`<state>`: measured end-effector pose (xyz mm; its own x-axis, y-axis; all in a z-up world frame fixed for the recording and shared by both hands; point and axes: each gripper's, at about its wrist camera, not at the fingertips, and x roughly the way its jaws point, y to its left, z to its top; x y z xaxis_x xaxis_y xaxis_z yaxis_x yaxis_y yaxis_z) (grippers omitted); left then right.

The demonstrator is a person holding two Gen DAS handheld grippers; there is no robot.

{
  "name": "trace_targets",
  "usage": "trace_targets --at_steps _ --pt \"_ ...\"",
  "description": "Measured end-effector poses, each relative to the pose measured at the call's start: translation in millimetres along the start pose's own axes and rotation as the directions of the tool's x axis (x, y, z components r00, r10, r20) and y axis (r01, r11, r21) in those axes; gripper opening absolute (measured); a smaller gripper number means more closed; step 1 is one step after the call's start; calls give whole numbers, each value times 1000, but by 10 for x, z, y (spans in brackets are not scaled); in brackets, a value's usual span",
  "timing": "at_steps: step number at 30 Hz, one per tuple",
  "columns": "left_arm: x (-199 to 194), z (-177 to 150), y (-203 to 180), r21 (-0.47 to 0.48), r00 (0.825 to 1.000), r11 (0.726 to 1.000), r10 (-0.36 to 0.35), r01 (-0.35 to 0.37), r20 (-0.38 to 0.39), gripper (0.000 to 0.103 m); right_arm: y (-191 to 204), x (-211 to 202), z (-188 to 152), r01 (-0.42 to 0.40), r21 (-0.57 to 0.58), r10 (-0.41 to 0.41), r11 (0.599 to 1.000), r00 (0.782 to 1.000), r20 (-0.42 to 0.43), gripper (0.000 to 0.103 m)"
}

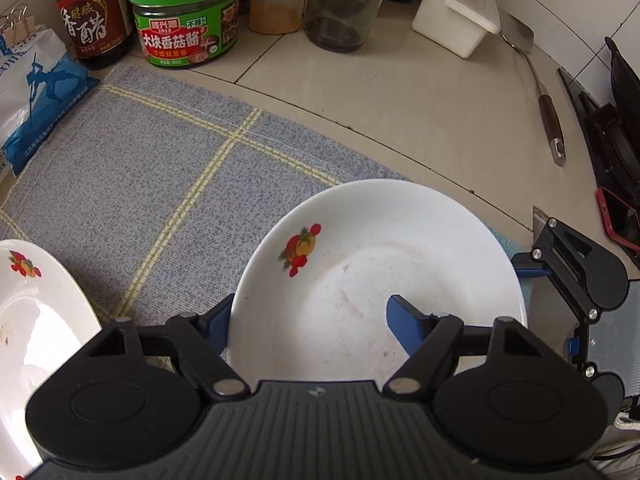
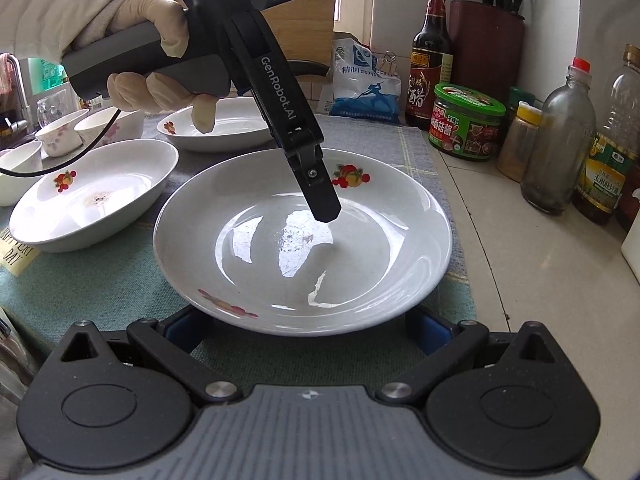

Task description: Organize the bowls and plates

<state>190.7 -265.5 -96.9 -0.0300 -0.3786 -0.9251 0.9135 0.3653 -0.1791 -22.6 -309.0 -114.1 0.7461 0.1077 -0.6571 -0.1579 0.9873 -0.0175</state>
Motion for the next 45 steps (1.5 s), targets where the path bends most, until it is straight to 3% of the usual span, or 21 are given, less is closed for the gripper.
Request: trace_targets --at_steps 13,22,28,45 --pt "31 52 -3 51 999 998 -20 22 -43 77 9 37 75 -14 -7 13 1000 999 -45 103" --pt "-86 112 26 49 1000 999 -17 16 11 77 -55 22 184 -7 4 7 1000 999 -38 103" --pt "-118 275 128 52 998 999 12 -15 58 77 -185 137 332 20 -50 -21 999 999 -27 103" --pt "102 561 440 19 995 999 42 -44 93 77 -502 547 525 20 -59 -24 998 998 -57 103"
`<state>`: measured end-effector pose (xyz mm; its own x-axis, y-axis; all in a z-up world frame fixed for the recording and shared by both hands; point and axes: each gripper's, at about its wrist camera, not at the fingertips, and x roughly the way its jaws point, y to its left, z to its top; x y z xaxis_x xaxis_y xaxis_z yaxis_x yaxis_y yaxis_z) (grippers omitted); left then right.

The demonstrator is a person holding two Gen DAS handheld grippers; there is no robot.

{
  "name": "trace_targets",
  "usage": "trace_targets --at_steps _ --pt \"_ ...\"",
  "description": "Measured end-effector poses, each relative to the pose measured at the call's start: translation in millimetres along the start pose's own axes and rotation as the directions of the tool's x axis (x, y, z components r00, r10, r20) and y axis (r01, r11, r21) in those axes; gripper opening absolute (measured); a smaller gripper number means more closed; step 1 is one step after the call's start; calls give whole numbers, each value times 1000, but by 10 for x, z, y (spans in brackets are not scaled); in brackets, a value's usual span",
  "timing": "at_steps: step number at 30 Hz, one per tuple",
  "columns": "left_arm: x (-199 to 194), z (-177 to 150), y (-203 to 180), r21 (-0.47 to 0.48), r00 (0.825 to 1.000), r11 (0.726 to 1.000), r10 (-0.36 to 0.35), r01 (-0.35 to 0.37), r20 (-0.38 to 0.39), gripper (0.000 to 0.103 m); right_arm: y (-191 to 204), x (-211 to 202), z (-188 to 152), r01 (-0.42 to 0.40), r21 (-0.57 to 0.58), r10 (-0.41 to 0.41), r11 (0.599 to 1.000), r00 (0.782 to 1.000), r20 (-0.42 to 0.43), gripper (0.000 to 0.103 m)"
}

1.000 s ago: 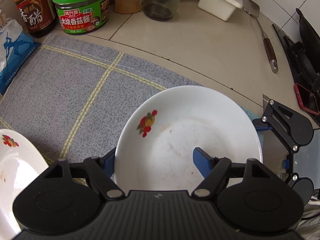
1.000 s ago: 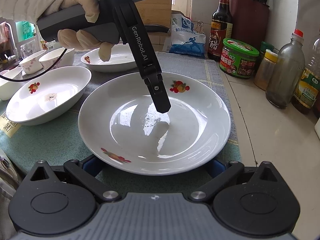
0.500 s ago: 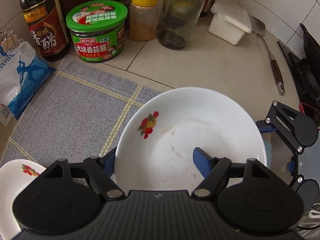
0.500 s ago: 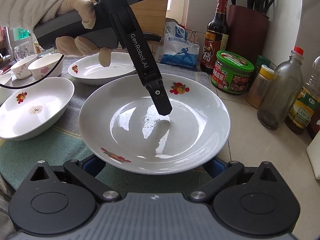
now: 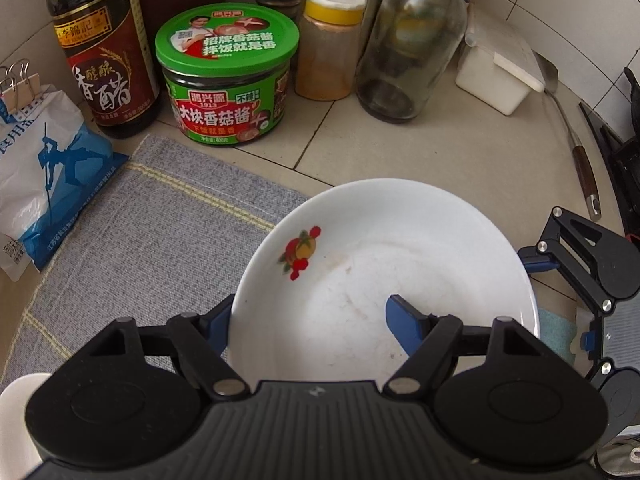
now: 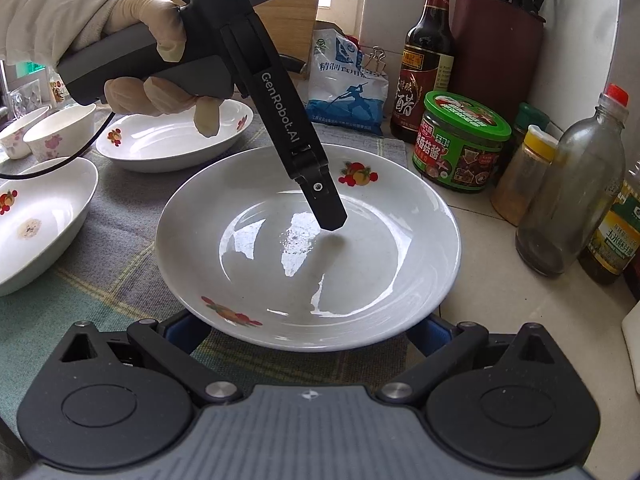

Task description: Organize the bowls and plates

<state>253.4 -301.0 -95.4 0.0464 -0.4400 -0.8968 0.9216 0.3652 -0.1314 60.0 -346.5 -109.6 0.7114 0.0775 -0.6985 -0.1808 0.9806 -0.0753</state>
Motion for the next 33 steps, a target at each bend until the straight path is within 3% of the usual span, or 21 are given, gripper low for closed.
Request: trace_targets --at_steps 20,27,33 --pt "-31 -13 9 -9 999 999 39 -39 29 81 -45 -41 -14 12 58 -11 998 1000 -12 103" --pt "-450 -172 -114 -28 989 995 103 -100 109 83 -2 -277 -91 48 97 -44 994 998 -39 103" --pt "-966 -456 -357 -86 966 987 153 -138 210 86 131 -486 -97 39 84 -36 996 999 -31 103"
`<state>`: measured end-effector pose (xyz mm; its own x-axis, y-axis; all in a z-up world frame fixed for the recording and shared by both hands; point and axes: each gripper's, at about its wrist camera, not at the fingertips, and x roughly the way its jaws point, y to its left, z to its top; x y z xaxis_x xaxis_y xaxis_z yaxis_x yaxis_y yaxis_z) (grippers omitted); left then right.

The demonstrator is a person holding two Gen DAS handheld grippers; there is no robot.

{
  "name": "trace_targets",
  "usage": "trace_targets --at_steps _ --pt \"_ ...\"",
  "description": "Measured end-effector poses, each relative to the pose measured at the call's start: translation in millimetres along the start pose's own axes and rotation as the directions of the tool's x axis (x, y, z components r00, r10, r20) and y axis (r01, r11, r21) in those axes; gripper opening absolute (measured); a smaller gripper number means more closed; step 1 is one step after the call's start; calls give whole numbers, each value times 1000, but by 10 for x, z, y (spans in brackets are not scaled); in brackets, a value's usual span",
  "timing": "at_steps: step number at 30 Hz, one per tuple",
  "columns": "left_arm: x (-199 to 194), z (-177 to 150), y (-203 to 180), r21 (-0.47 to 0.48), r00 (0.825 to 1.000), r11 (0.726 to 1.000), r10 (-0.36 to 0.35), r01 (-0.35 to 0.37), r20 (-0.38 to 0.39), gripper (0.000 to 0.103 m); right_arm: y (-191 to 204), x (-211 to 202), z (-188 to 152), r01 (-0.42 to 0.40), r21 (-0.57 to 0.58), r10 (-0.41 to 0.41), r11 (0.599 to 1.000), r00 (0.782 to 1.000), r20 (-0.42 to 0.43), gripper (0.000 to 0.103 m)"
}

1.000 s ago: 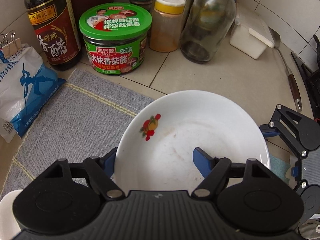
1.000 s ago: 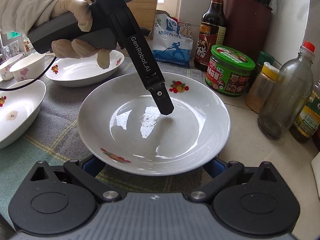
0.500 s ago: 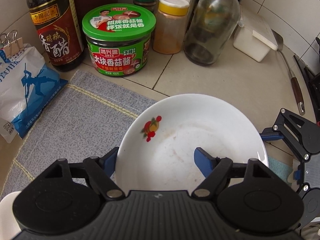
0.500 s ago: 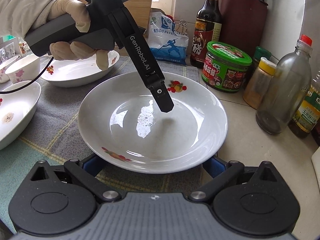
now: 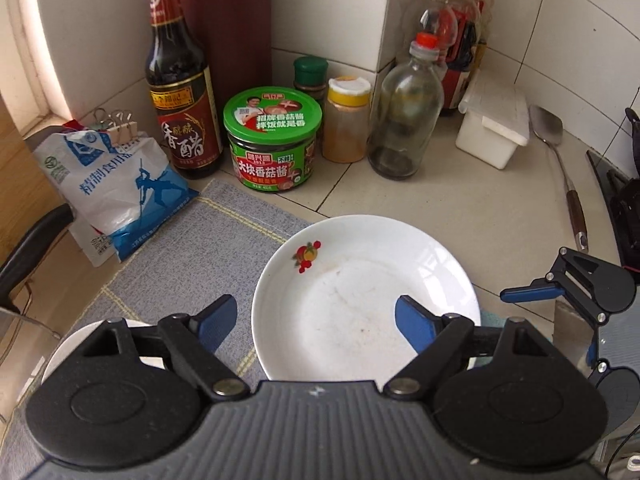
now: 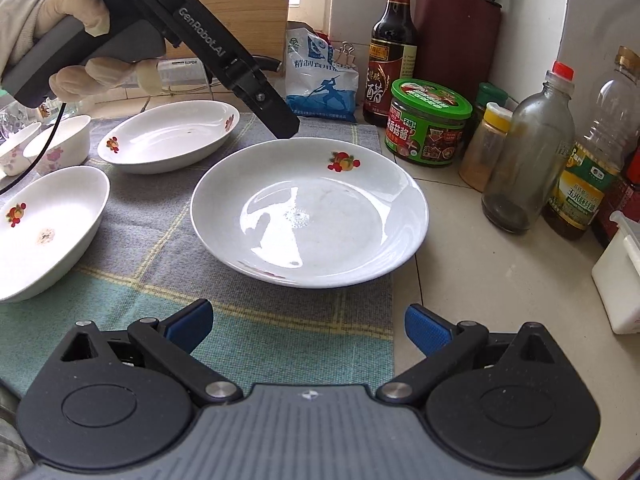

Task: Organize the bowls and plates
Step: 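Open the left gripper to release the plate and withdraw, then move the right gripper to the brown-stained plate and grasp its rim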

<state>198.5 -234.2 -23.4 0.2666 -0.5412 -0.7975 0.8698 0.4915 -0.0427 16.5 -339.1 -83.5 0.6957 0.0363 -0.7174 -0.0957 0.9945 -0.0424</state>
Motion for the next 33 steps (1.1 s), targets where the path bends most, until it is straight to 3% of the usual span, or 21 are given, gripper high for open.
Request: trace_targets --at_steps 10,14,18,25,30,33 --pt "-786 -591 -428 -117 981 985 142 -127 131 87 239 -185 32 -53 -45 55 998 998 38 103" --pt "-987 -889 -686 -157 961 966 228 -203 158 89 338 -228 46 -84 -89 88 992 995 46 103" --pt "-1135 -1198 -927 -216 932 935 320 -282 169 96 421 -249 47 -132 -119 138 984 989 47 103" --pt "-1280 -1752 -1135 -329 901 868 423 -372 98 96 591 -209 29 -198 -165 205 966 978 24 103" --pt "-1332 -2157 -1151 -371 868 809 496 -455 18 96 701 -165 66 -255 -172 259 952 966 2 103" --pt "-1347 -2390 -1126 -387 863 792 505 -471 -18 96 775 -123 107 -275 -180 277 945 961 -13 103"
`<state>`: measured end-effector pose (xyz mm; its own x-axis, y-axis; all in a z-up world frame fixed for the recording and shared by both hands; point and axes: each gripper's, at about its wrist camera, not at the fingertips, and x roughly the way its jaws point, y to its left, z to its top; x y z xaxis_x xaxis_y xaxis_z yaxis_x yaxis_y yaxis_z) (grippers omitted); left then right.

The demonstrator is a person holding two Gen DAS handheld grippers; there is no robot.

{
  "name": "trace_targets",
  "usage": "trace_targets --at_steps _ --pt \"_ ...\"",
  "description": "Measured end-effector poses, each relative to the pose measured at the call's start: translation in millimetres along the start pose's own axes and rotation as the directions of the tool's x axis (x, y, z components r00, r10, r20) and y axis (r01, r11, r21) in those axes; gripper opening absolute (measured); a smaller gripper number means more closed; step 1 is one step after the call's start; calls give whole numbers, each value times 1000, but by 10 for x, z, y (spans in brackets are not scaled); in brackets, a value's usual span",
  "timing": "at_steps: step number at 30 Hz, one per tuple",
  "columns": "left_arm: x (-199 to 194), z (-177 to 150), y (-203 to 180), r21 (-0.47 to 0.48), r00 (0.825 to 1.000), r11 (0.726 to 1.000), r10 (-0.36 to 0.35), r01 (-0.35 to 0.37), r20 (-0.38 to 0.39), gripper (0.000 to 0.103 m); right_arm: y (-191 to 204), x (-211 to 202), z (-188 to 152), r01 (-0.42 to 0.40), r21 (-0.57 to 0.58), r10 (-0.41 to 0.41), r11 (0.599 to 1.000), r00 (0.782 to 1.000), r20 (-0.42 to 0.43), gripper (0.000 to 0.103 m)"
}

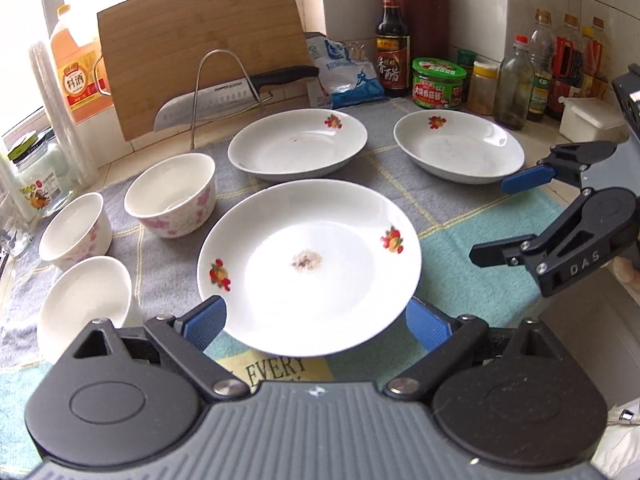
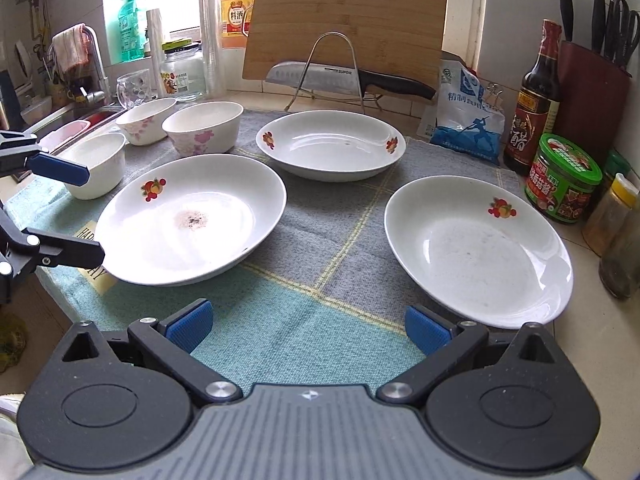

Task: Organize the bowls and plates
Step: 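Move the right gripper to the brown-stained plate and grasp its rim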

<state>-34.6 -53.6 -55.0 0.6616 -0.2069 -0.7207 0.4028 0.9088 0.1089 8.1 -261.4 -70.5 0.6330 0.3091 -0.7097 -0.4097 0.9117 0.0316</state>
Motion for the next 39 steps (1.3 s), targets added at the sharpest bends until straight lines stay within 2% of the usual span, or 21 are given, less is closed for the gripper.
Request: trace_targets --at_steps 6,14,16,18,20,23,29,35,39 --pt "148 -273 153 20 998 1000 20 -18 -62 96 79 103 137 -56 48 57 997 998 -17 103" --pt "382 -342 282 61 997 997 -42 45 -65 97 214 218 256 -97 116 103 989 994 -48 103" --pt "439 -324 334 62 996 995 -75 79 -55 97 240 255 283 -102 133 111 986 992 -57 103" --pt "485 -289 371 66 993 992 -101 105 -53 98 278 301 307 -99 137 109 986 992 -67 103" --pt "530 -267 402 78 991 989 -124 128 -51 103 313 355 332 -98 144 110 985 991 -78 103" --pt "612 -234 485 56 980 980 -188 192 -62 103 364 461 365 -98 157 115 983 988 -102 103" --pt "653 -214 527 112 971 965 -235 239 -50 103 420 684 407 -85 212 118 974 982 -150 103" --pt "661 -197 550 127 966 958 -252 257 -49 103 489 809 472 -29 239 78 970 977 -198 103" --pt "665 -211 555 121 968 960 -250 252 -31 103 460 838 512 -24 261 84 965 972 -221 103"
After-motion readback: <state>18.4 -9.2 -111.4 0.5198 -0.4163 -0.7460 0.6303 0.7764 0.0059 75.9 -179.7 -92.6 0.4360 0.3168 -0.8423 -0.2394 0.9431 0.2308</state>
